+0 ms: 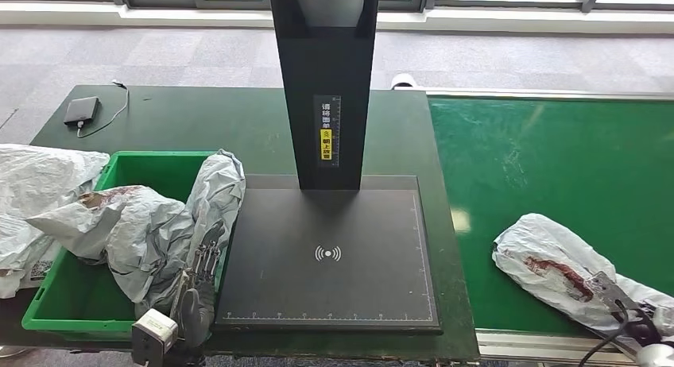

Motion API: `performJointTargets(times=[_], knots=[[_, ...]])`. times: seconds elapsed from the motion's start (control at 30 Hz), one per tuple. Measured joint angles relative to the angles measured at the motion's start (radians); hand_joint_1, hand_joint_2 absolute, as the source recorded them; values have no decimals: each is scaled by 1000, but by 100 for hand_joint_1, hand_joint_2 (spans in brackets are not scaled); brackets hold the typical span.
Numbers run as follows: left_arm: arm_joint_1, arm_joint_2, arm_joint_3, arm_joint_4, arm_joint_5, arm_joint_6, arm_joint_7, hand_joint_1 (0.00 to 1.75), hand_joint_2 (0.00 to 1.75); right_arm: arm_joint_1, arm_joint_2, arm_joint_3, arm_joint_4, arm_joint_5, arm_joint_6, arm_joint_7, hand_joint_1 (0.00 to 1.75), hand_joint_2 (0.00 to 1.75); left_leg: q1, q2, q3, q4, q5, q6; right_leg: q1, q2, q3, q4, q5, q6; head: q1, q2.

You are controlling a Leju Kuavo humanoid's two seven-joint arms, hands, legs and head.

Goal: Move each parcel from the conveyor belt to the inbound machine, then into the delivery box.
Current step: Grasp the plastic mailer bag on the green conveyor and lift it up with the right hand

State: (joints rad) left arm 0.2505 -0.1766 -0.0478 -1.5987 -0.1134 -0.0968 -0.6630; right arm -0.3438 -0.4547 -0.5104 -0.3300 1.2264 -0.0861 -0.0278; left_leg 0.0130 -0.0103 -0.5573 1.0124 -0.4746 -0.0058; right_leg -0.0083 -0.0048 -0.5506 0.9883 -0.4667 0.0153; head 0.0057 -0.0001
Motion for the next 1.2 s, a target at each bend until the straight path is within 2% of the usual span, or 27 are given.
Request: performJointTargets(times=[0.23,0.47,0.6,0.77,0.83,0.93,1.0,1.2], knots=[[7,-2,11,-12,0,0,1,0,0,-15,9,3,0,10,-46,-5,175,175,0,0,-8,0,0,0,0,0,0,1,0,0,0,0],[45,-56,67,-106,-20,-16,25,0,0,-126,91,56,0,88,-151,41,175,175,-1,6,-9,-1,0,-1,-1,7,-5,3,1,-1,0,0],[70,-89,97,-154,-31,-29,31,0,0,-184,133,81,0,104,-167,52,175,175,-1,2,-4,-1,3,-1,-1,3,-7,3,2,-2,0,0],[83,-109,118,-179,-38,-36,32,0,0,-209,154,92,0,98,-179,40,175,175,-1,-2,-7,-1,3,-2,-1,-1,-7,4,2,-2,0,0],[85,-116,125,-185,-44,-36,31,0,0,-211,163,94,-9,67,-231,-15,175,175,-1,-2,-7,-1,3,-2,-2,-1,-8,4,2,-2,0,0],[90,-136,131,-195,-70,-36,26,0,0,-212,185,94,-47,-23,-392,-206,175,175,-2,-1,-8,-1,3,-2,-2,-1,-9,4,2,-2,0,0],[89,-148,132,-195,-83,-27,23,0,0,-209,196,95,-86,-96,-464,-319,175,175,-2,-2,-7,-1,4,-1,-2,-1,-10,4,2,-2,0,0],[52,-138,111,-138,-49,31,-1,0,0,-133,197,168,-251,-389,-533,-563,175,175,-3,-4,-8,-1,4,-1,-3,-3,-10,4,2,-2,0,0]])
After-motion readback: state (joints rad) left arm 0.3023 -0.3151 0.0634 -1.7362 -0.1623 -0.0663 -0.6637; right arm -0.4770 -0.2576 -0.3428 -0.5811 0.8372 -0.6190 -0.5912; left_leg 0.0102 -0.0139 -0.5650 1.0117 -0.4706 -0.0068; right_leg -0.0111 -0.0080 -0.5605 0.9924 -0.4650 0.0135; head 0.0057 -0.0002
